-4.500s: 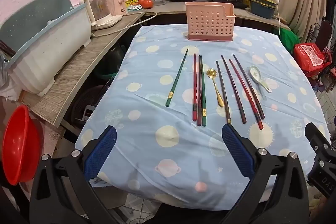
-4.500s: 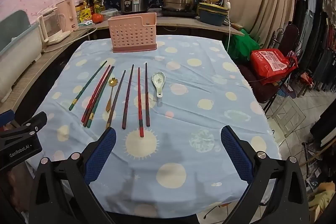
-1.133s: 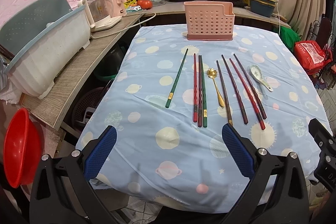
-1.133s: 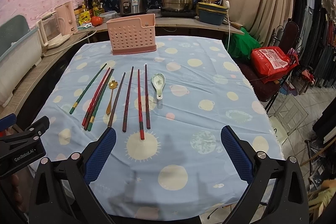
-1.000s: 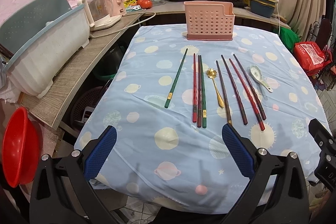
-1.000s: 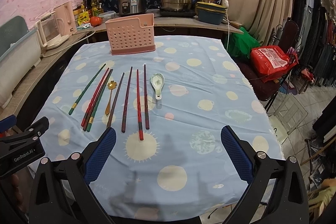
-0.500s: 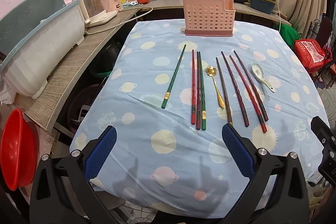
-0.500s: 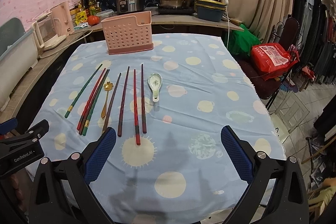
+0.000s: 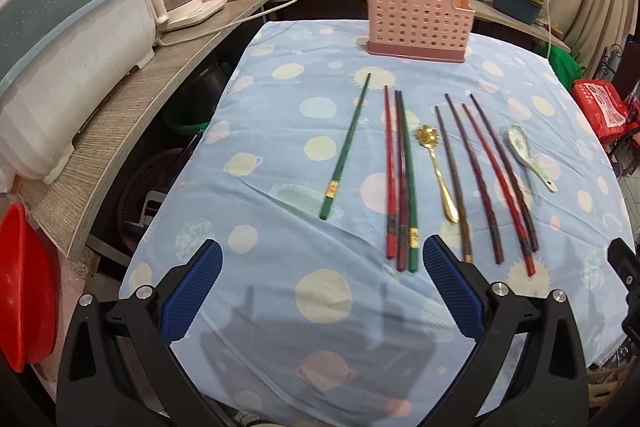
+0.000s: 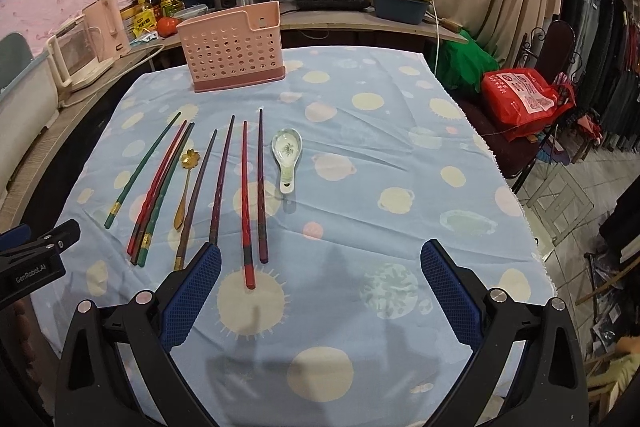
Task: Organize utensils
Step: 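Grasp the white ceramic spoon with the right tool while the left tool grasps the green chopstick, then lift the white spoon with the right tool while the left tool lifts the green chopstick, then insert the spoon into the pink holder with the right tool while the left inserts the chopstick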
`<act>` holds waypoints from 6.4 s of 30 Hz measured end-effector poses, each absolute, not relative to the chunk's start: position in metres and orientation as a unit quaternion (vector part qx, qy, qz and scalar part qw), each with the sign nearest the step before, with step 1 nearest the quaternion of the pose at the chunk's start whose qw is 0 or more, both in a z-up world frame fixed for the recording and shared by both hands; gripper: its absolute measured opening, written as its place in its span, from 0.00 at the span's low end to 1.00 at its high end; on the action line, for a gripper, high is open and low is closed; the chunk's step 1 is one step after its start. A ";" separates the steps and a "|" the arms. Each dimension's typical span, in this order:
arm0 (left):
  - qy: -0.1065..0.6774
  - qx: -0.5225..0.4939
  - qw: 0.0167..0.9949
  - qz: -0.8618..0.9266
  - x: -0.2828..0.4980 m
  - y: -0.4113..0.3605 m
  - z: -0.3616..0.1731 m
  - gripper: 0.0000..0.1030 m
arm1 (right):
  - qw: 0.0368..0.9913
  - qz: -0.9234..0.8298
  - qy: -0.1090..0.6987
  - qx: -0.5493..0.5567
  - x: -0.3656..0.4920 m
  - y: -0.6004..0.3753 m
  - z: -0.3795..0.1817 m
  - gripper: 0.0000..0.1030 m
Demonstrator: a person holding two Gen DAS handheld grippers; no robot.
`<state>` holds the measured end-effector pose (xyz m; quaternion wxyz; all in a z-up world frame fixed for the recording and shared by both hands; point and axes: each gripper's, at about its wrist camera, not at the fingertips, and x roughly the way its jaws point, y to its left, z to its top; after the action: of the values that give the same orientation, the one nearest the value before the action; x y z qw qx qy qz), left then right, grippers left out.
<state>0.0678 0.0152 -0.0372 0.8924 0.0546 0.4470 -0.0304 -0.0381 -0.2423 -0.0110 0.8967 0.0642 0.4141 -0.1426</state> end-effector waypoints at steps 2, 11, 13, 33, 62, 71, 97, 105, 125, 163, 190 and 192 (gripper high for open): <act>0.450 0.054 0.891 -0.026 0.076 0.021 -0.043 0.93 | 0.895 -0.144 0.417 0.065 -0.034 -0.244 -0.014 0.93; 0.478 0.045 0.876 -0.032 0.111 0.035 -0.078 0.81 | 0.887 -0.147 0.434 0.064 -0.009 -0.245 -0.030 0.93; 0.483 0.041 0.874 -0.041 0.119 0.035 -0.086 0.72 | 0.885 -0.148 0.436 0.063 -0.004 -0.246 -0.034 0.93; 0.497 0.023 0.861 -0.107 0.154 0.023 -0.107 0.11 | 0.877 -0.151 0.449 0.080 0.055 -0.255 -0.053 0.81; 0.504 0.007 0.855 -0.123 0.151 0.017 -0.110 0.08 | 0.860 -0.089 0.469 0.182 0.099 -0.278 -0.091 0.08; 0.497 0.006 0.859 -0.122 0.148 0.017 -0.111 0.08 | 0.865 -0.079 0.462 0.178 0.093 -0.273 -0.093 0.08; 0.497 0.007 0.860 -0.114 0.121 0.020 -0.109 0.08 | 0.857 -0.054 0.474 0.194 0.033 -0.266 -0.094 0.11; 0.494 -0.005 0.861 -0.118 0.120 0.025 -0.109 0.07 | 0.861 -0.052 0.467 0.192 0.031 -0.266 -0.092 0.08; 0.456 -0.026 0.880 -0.134 0.094 0.035 -0.060 0.06 | 0.893 -0.053 0.410 0.180 0.003 -0.269 -0.032 0.07; 0.161 0.000 0.976 -0.149 0.244 -0.025 0.238 0.06 | 0.949 -0.032 0.280 0.144 0.199 -0.316 0.126 0.06; 0.244 -0.015 0.959 -0.141 0.387 -0.070 0.139 0.23 | 0.934 -0.036 0.335 0.122 0.331 -0.310 0.050 0.16; 0.247 -0.017 0.959 -0.136 0.384 -0.068 0.137 0.34 | 0.935 -0.035 0.330 0.124 0.324 -0.311 0.053 0.19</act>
<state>0.3843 -0.0683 0.1369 0.9594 -0.0167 0.2465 -0.1359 0.3239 -0.3112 0.0535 0.9351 0.1243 0.3299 -0.0352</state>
